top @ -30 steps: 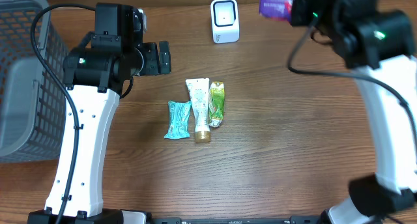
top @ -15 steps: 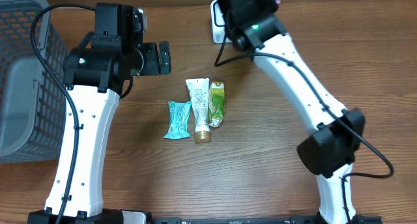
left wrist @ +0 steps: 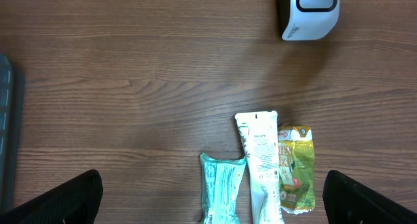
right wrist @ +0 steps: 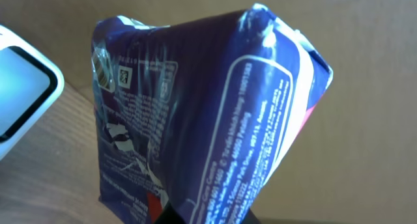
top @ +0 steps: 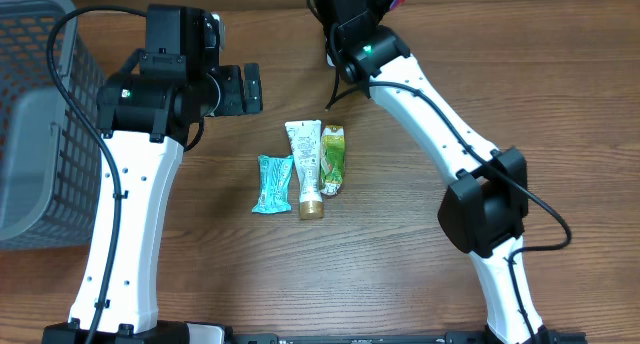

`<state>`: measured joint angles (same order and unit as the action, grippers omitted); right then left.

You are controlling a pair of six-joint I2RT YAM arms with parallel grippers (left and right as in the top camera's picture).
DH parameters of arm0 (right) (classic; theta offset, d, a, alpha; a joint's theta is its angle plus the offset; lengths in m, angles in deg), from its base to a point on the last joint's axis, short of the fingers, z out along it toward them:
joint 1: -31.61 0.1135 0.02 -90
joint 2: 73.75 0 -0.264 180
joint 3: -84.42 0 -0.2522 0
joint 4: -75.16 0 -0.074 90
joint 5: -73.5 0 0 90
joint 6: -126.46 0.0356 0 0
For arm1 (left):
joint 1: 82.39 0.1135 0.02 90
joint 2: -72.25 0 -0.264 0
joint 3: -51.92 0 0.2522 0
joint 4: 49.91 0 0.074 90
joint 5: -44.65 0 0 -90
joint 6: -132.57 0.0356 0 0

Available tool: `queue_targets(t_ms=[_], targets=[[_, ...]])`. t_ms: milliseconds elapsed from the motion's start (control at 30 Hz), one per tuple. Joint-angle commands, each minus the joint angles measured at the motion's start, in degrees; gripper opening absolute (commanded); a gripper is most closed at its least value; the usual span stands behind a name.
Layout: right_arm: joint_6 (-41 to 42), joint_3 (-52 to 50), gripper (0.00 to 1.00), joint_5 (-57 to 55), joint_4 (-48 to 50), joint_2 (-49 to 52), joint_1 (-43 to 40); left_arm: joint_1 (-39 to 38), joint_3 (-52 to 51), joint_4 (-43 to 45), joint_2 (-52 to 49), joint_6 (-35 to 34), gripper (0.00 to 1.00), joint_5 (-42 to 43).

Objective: Scan the item barcode
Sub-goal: 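Hold the purple pack in front of the scanner with the right gripper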

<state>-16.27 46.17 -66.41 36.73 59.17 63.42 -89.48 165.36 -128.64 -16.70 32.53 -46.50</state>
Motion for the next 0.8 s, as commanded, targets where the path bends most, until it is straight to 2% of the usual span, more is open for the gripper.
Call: queue_targets(t_ms=[0,333,567,767], targets=[[-7.4,0.7,0.04,-0.4,4.2,2.6,0.0,0.0,-0.2,0.0,-0.1,1.3,1.0,-0.4],[-9.3,0.6,0.04,-2.5,12.7,7.6,0.6,0.0,-0.2,0.0,-0.1,1.3,1.0,-0.3],[-2.7,0.5,0.04,-8.2,13.2,10.1,1.5,0.0,-0.2,0.0,-0.1,1.3,1.0,-0.3],[-2.4,-0.1,0.04,-10.7,15.9,12.5,1.6,0.0,-0.2,0.0,-0.1,1.3,1.0,-0.4]])
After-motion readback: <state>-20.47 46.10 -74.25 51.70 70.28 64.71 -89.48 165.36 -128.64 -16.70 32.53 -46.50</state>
